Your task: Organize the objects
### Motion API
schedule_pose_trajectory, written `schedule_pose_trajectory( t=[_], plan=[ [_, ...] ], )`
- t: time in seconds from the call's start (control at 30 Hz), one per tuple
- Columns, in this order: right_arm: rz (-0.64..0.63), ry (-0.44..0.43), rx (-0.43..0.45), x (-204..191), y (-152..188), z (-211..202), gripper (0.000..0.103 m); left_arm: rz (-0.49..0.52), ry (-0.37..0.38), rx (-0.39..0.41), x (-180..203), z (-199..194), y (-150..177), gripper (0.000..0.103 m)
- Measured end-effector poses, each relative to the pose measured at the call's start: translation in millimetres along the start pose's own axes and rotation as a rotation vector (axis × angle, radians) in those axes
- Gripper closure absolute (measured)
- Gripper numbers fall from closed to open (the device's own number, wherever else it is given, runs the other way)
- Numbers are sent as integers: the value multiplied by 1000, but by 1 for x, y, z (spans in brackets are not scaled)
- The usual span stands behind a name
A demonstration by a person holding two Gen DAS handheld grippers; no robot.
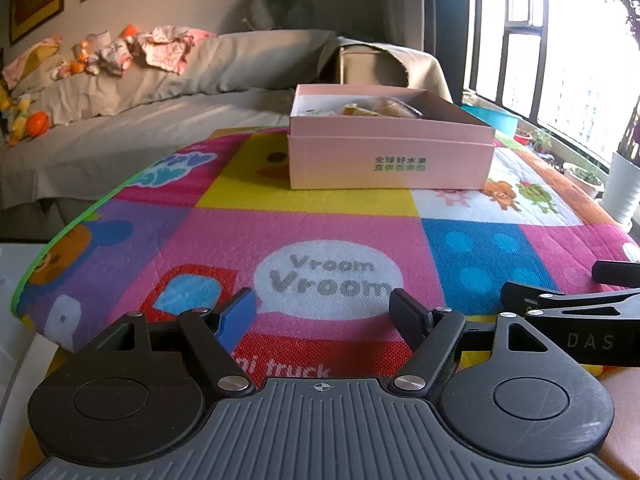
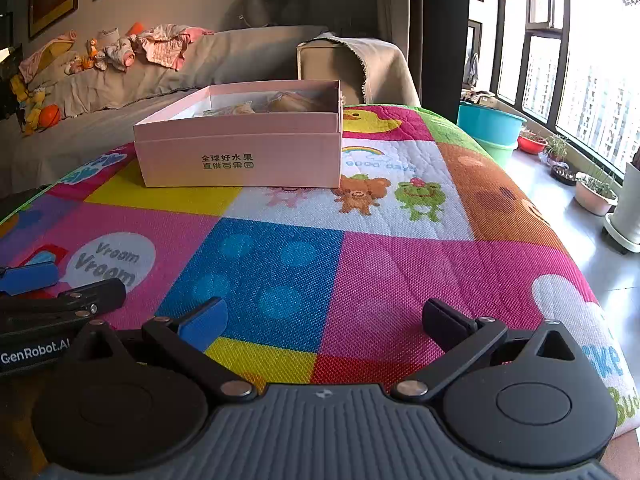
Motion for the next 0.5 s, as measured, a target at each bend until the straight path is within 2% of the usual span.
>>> schedule_pose_trajectory(
  t=[0.5],
  plan=[
    [0,0,0,0,0,0,0,-7,5,0,-2,1,-1,23]
  ],
)
Point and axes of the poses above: each gripper's, at about its wrist camera, not at the fingertips, and z roughly the way its jaws point, x to its right, y to its underside, the point moved 2 cm from there along z, roughly the way its jaws point, and after that the axes turned 2 degrees about y, right-handed, at the moved point
